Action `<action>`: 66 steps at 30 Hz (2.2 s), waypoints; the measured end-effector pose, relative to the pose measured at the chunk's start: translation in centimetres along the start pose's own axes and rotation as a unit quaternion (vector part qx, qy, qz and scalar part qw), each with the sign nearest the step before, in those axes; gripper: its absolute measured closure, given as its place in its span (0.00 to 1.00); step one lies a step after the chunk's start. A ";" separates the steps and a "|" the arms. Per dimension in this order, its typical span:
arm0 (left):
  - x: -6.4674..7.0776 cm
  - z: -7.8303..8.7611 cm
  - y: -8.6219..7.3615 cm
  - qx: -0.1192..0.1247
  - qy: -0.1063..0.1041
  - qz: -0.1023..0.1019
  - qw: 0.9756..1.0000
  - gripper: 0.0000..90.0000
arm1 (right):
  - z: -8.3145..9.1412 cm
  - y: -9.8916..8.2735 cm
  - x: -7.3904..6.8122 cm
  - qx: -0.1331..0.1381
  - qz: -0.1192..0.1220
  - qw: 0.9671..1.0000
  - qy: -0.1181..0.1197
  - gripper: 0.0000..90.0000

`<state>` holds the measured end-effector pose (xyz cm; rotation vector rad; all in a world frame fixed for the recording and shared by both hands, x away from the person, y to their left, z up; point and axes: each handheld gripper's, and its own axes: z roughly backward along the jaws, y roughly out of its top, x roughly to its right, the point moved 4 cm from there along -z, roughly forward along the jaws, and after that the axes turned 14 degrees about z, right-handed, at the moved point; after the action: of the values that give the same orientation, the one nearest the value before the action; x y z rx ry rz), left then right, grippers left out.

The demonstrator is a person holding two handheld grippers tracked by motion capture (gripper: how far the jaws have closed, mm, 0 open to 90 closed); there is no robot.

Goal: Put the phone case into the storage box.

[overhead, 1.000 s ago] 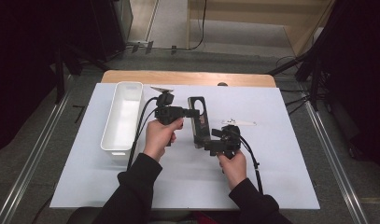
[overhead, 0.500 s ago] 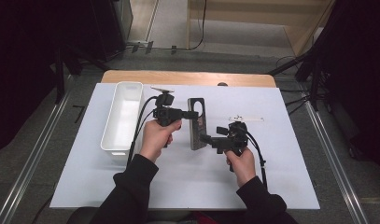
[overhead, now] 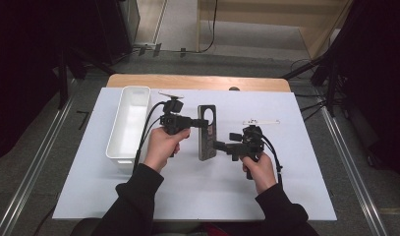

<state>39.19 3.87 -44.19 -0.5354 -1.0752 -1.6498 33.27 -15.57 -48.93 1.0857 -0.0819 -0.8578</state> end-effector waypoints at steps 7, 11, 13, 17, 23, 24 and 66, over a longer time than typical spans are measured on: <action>-0.1 0.2 -0.2 -0.001 -0.008 0.001 1.000 0.89 | 0.1 0.0 0.2 -0.007 0.000 1.000 0.001 0.00; -0.6 0.7 -0.3 -0.001 0.000 -0.001 1.000 0.89 | 0.2 -0.1 0.3 -0.009 0.001 1.000 -0.002 0.00; -0.6 0.9 -0.4 -0.002 0.002 -0.003 1.000 0.89 | 0.2 -0.1 0.4 -0.008 0.003 1.000 -0.001 0.00; -0.7 1.1 -0.6 -0.004 0.002 -0.006 1.000 0.89 | 0.2 -0.1 0.4 -0.010 0.007 1.000 0.005 0.00; -0.8 1.3 -1.4 -0.014 0.005 -0.018 1.000 0.89 | 0.4 0.0 0.5 -0.006 0.009 1.000 0.014 0.00; -0.8 1.3 -1.4 -0.014 0.005 -0.018 1.000 0.89 | 0.5 0.0 0.5 -0.005 0.008 1.000 0.014 0.00; -0.1 1.7 -4.5 -0.040 -0.050 -0.075 0.995 0.89 | 1.3 1.3 0.7 0.023 0.011 0.999 0.034 0.00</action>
<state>34.78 5.60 -45.18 -0.6083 -1.1496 -1.8194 33.90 -16.75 -47.53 1.1542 -0.0581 -0.8014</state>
